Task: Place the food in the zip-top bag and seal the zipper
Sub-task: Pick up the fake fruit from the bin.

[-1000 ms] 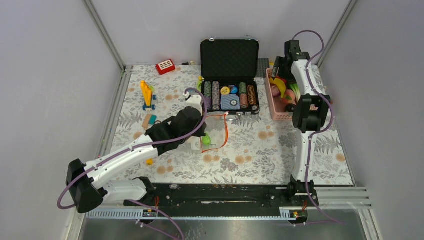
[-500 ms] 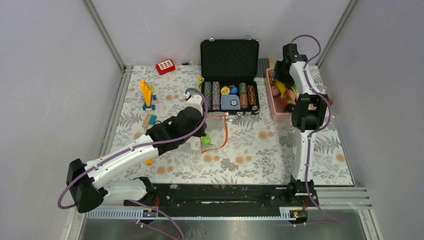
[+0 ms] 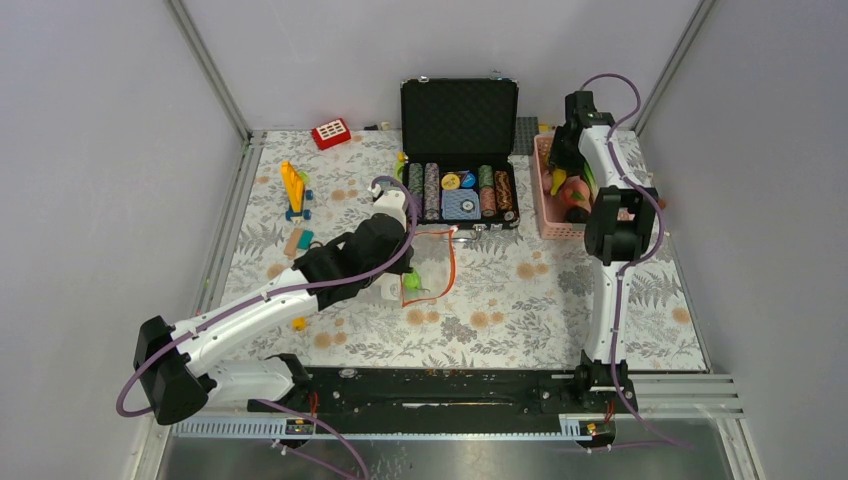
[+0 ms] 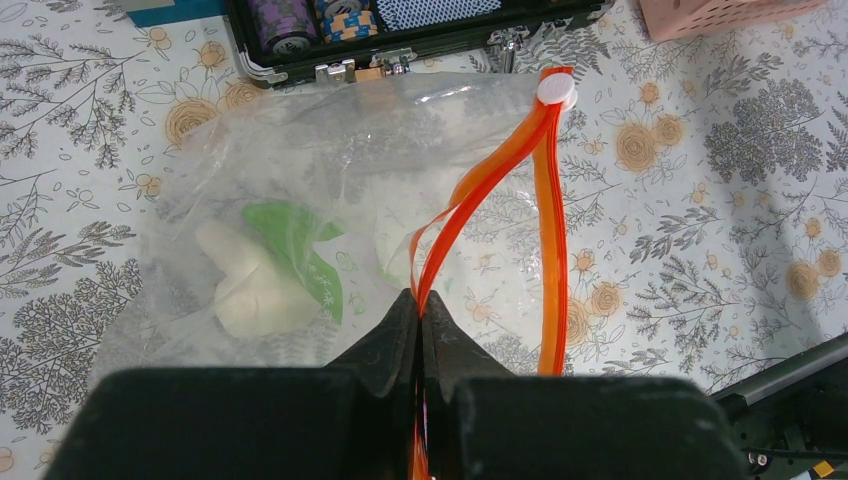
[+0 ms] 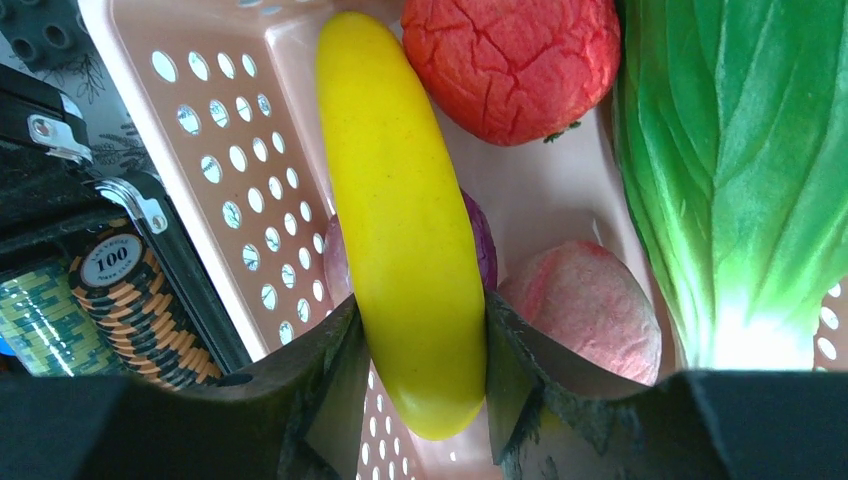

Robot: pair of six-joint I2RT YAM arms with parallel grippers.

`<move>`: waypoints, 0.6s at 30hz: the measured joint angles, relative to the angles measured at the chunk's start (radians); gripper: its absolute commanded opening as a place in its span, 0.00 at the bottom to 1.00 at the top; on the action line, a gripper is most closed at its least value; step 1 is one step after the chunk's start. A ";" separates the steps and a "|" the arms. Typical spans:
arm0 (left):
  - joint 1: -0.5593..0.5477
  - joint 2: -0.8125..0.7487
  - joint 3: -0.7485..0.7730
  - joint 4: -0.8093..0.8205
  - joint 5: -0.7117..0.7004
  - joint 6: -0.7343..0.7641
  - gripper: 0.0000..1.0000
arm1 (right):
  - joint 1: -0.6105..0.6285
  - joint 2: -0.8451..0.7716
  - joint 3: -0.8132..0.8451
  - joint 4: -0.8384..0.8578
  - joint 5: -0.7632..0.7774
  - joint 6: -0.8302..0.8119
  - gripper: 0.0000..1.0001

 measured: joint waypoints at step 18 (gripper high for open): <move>0.000 0.000 0.000 0.001 0.012 -0.001 0.00 | 0.000 -0.396 -0.520 0.156 0.125 -0.099 0.16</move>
